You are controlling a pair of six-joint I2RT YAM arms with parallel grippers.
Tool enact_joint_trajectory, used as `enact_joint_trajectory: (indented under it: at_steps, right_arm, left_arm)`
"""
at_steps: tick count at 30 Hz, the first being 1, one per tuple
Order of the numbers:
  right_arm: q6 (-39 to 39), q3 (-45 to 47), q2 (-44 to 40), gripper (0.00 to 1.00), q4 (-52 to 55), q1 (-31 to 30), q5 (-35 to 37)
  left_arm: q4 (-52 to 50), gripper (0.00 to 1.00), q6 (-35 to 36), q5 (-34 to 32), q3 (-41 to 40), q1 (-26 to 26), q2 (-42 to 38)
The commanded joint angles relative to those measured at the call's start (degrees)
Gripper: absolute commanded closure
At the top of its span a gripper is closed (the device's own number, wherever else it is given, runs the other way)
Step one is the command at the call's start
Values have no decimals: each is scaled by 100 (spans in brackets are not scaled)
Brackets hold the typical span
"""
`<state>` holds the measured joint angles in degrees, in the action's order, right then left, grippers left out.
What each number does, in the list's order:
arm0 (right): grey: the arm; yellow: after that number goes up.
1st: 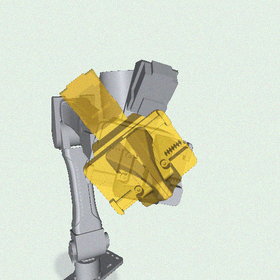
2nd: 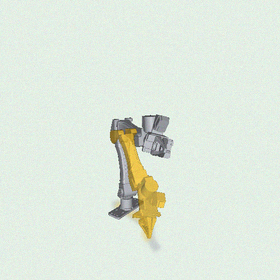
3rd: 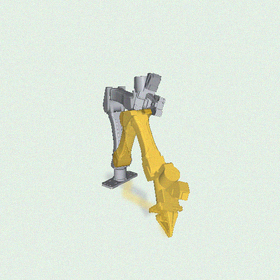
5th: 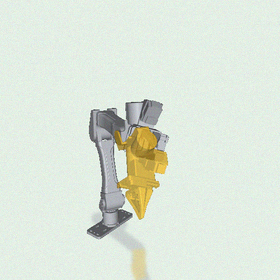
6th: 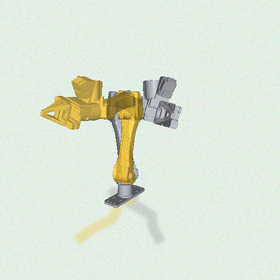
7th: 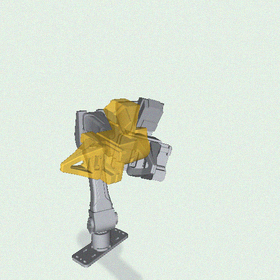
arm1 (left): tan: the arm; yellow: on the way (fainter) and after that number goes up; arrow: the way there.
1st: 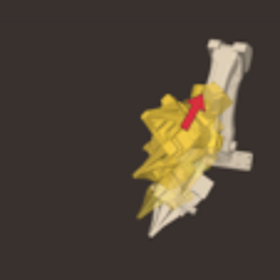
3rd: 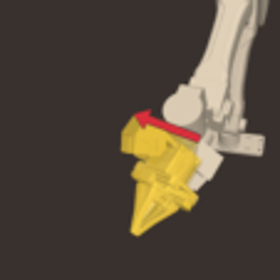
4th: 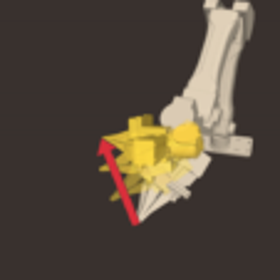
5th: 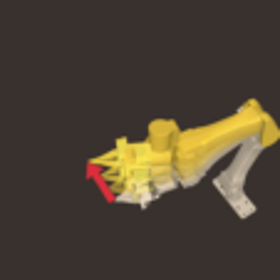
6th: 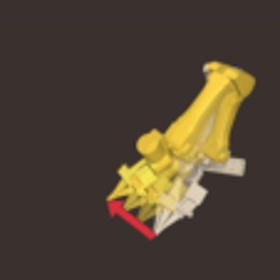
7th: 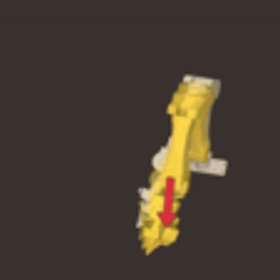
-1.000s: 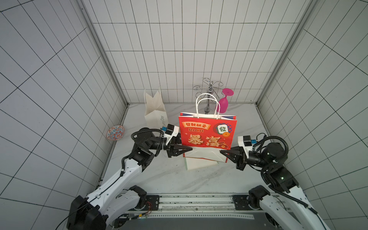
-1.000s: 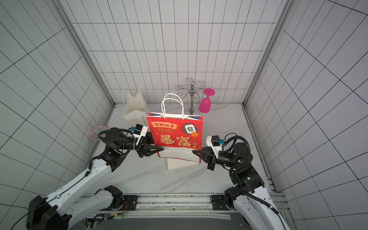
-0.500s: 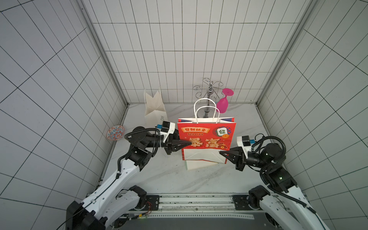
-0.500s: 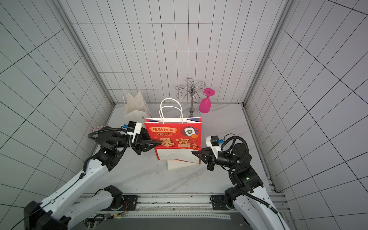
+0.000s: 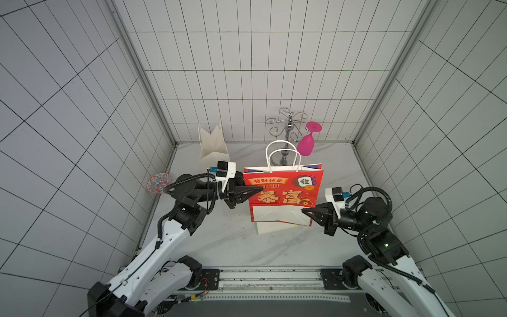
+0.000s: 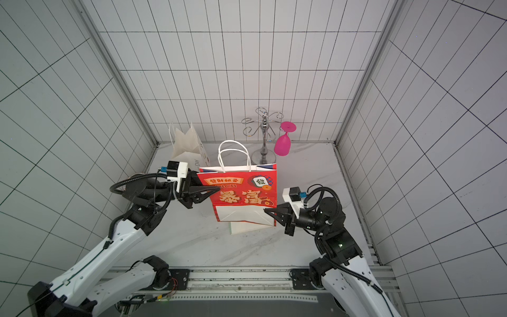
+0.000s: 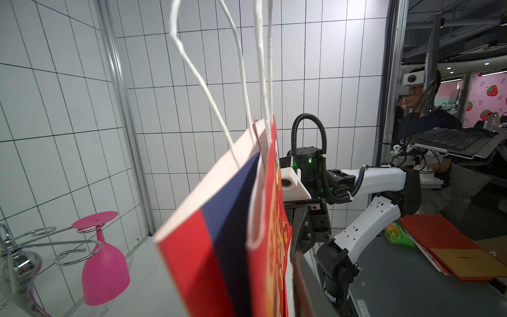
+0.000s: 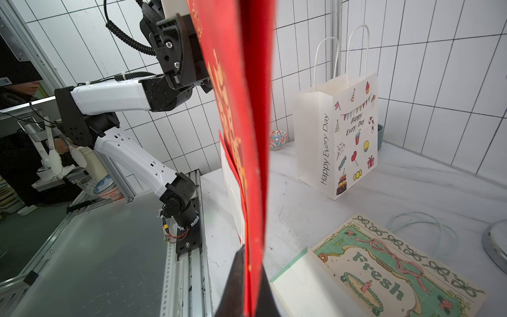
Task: Put away the paper bag
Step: Press the paper bag.
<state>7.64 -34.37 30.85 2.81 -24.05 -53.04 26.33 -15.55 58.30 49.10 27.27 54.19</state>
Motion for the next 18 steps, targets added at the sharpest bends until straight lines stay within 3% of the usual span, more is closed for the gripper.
enact_joint_trajectory:
  at_steps: [1,2,4,7,11,16,18]
  right_arm:
    - [-78,185,-25,100,27,-56,-27]
    - [-74,181,-42,100,8,-56,-23]
    - [62,185,-61,100,-208,-56,-43]
    - [374,82,-40,100,-722,-72,-227]
    - [309,-184,107,100,-761,-107,-337]
    - [255,-203,297,100,-858,-185,-297]
    - [262,-186,346,100,-920,-210,-278]
  left_arm:
    - [171,31,-172,-163,121,-4,-111]
    - [45,28,-96,-128,81,-6,-111]
    - [-473,3,293,-69,-34,10,-111]
    - [-1324,2,920,-173,-437,-9,-153]
    - [-572,2,509,94,-1125,-6,-268]
    - [-684,3,565,373,-1056,-11,-209]
    - [-750,9,610,487,-976,-19,-129]
